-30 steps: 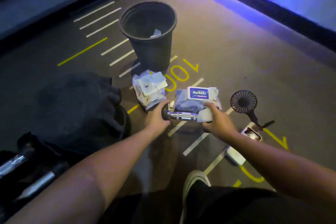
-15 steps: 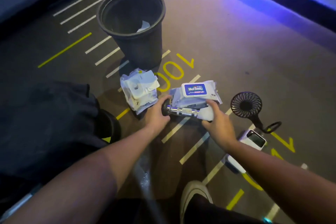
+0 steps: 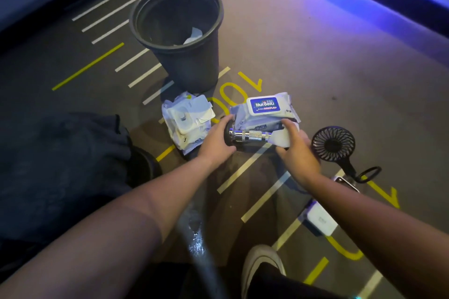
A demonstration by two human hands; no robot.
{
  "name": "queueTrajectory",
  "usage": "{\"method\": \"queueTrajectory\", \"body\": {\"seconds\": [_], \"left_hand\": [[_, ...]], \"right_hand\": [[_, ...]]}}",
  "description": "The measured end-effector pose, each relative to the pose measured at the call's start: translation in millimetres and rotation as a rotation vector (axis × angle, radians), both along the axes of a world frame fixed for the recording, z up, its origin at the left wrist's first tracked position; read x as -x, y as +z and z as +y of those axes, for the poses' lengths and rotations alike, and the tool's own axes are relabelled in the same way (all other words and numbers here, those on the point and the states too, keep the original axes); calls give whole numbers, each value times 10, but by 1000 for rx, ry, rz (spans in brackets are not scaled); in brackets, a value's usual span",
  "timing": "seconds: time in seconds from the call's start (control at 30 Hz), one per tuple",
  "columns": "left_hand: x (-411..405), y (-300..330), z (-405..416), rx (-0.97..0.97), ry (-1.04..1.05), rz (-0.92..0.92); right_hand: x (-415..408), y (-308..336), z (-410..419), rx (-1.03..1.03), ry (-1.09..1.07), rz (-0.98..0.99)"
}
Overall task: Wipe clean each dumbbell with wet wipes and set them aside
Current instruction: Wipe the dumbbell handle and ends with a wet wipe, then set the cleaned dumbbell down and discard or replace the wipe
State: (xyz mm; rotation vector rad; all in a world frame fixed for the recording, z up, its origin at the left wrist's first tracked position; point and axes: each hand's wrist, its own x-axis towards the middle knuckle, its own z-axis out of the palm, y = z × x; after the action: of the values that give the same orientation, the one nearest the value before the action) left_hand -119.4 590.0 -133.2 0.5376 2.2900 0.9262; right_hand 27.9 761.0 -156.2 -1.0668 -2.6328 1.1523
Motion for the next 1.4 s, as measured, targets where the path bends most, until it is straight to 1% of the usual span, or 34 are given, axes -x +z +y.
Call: {"method": "queueTrajectory", "body": {"seconds": [0.1,0.2,0.33,0.47,0.57,0.7,0.83,1.07,1.27,1.4], "left_hand": [[-20,74,-1,27,-31,-3],[-71,205,-27,36,-44,32],[-149,381,-138,77,-76,58],[-195,559,-288,69,-112,90],[-246,681,-427,16,-114,84],[-247,927,-616,7,-97,178],[-137,1306,-868,-43,-49,285],[-9,2059,-1668,-89,-27,412],[30,2725,-2517,-39,-7,554],[68,3154,-3174,-2,42,644]], "right_hand": [[13,41,-60,-49,-16,1],[-6,103,-120,-123,-17,45],[-68,164,-212,-192,51,117],[-55,288,-375,-178,47,175],[-10,398,-505,-156,81,190],[128,635,-713,-96,146,195],[366,1051,-970,-84,273,266],[743,1879,-1510,-168,444,392],[1044,2641,-2105,-227,556,469],[1268,3170,-2587,-328,656,485]]}}
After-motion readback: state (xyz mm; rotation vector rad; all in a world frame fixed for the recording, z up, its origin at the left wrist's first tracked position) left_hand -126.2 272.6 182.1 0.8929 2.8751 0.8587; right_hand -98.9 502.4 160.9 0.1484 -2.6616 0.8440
